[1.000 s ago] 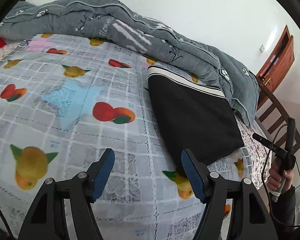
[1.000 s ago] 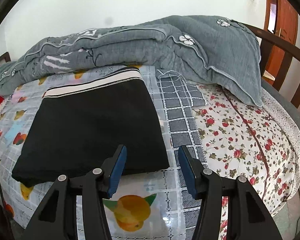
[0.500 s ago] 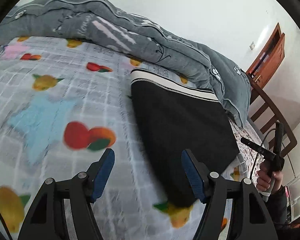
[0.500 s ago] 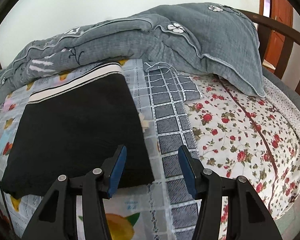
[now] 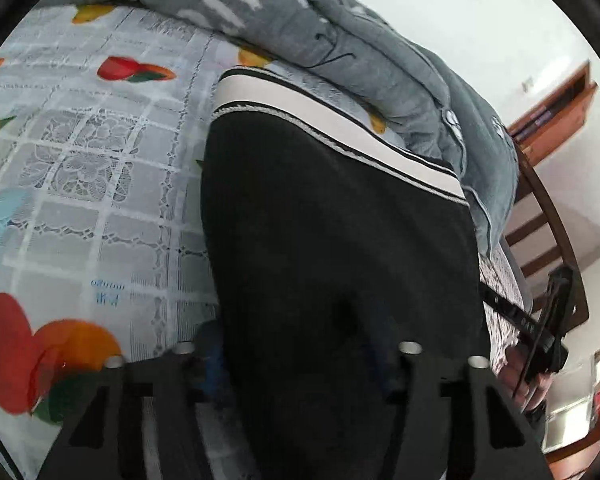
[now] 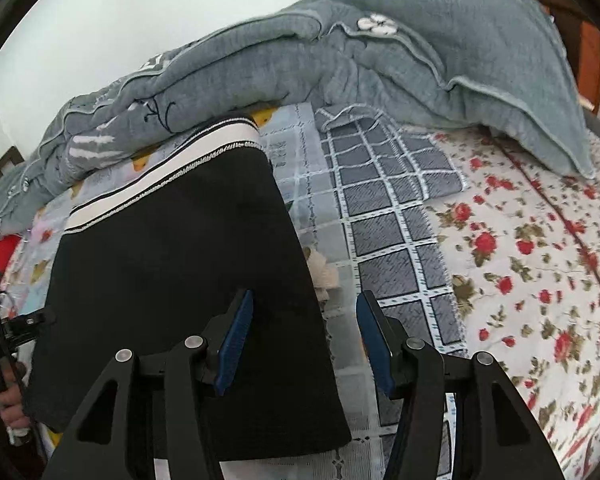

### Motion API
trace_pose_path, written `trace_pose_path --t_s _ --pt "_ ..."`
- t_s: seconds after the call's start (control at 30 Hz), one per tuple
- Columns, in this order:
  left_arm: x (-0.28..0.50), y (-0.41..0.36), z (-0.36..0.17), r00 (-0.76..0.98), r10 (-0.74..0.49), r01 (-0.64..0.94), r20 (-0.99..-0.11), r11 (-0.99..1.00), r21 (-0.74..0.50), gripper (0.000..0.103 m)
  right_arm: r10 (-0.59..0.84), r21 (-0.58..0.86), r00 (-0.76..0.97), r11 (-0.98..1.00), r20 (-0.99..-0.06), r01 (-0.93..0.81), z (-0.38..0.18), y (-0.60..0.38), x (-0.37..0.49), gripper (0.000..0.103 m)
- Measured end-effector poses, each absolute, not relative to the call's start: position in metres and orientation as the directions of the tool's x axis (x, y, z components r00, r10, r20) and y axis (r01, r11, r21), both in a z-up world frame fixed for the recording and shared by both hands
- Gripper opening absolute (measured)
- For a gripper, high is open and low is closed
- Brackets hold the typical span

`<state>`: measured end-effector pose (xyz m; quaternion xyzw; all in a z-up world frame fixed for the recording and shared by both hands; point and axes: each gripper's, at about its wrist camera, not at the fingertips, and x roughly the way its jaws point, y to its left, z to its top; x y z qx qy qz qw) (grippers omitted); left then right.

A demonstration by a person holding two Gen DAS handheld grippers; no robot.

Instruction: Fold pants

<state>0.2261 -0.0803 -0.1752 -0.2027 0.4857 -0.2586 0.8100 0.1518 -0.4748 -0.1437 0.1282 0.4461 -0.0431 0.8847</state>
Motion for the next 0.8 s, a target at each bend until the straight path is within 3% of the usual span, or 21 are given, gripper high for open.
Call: trace_pose_path --t_s 0.07,0.13,0.17,0.3,0.4,0.6,0.73,0.8 --pt "0.229 -0.076 -0.175 0.399 -0.627 0.201 -0.669 0.772 -0.604 0.02 0.088 0.249 0.586 0.948 -0.806 0.2 -0.15 -0.481 0.156 0.053" --pt "0.227 -0.067 -0.172 0.421 -0.649 0.203 -0.633 0.748 -0.632 0.014 0.134 0.301 0.581 0.932 -0.803 0.201 -0.151 -0.482 0.156 0.049" --pt "0.223 -0.062 -0.168 0.436 -0.658 0.214 -0.614 0.738 -0.64 0.012 0.175 0.332 0.582 0.927 -0.794 0.174 -0.149 -0.478 0.156 0.032" --pt "0.217 -0.037 -0.158 0.49 -0.634 0.211 -0.598 0.752 -0.625 0.011 0.126 0.242 0.572 0.962 -0.811 0.13 -0.139 -0.442 0.156 0.018" --pt "0.218 0.004 -0.155 0.516 -0.624 0.176 -0.587 0.748 -0.64 0.011 0.147 0.223 0.556 0.972 -0.818 0.072 -0.138 -0.404 0.159 0.017" --pt "0.212 0.098 -0.148 0.565 -0.544 0.13 -0.62 0.801 -0.585 0.012 0.325 0.321 0.506 0.942 -0.799 -0.098 -0.15 -0.321 0.164 0.016" --pt "0.21 0.131 -0.153 0.566 -0.401 0.075 -0.72 0.895 -0.44 0.029 0.345 0.293 0.536 0.939 -0.771 -0.181 -0.145 -0.275 0.163 0.02" --pt "0.209 0.143 -0.151 0.6 -0.345 0.057 -0.722 0.918 -0.392 0.036 0.328 0.279 0.621 0.944 -0.712 -0.178 -0.131 -0.274 0.166 0.025"
